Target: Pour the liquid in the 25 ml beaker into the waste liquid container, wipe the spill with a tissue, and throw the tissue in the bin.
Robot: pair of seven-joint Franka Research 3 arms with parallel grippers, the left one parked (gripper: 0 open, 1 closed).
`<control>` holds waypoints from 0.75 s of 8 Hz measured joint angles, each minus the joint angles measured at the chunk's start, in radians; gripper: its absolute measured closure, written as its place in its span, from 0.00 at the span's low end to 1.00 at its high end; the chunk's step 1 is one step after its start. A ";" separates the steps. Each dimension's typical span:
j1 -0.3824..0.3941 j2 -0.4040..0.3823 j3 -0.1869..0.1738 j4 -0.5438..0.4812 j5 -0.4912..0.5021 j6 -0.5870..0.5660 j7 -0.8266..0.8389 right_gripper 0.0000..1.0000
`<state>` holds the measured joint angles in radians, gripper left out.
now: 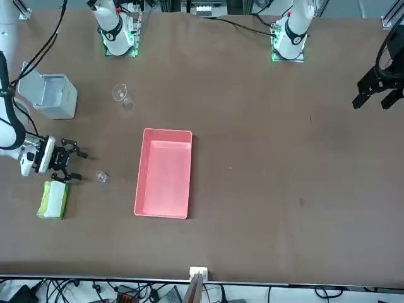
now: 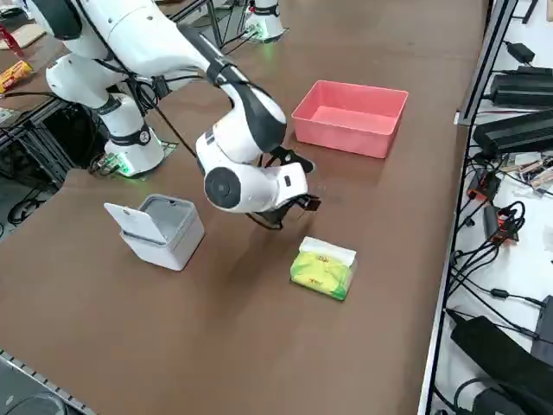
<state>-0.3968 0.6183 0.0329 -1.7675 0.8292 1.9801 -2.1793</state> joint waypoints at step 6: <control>-0.029 0.113 0.005 0.098 0.066 -0.063 -0.148 0.00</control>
<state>-0.4260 0.7310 0.0377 -1.6691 0.8947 1.9174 -2.3275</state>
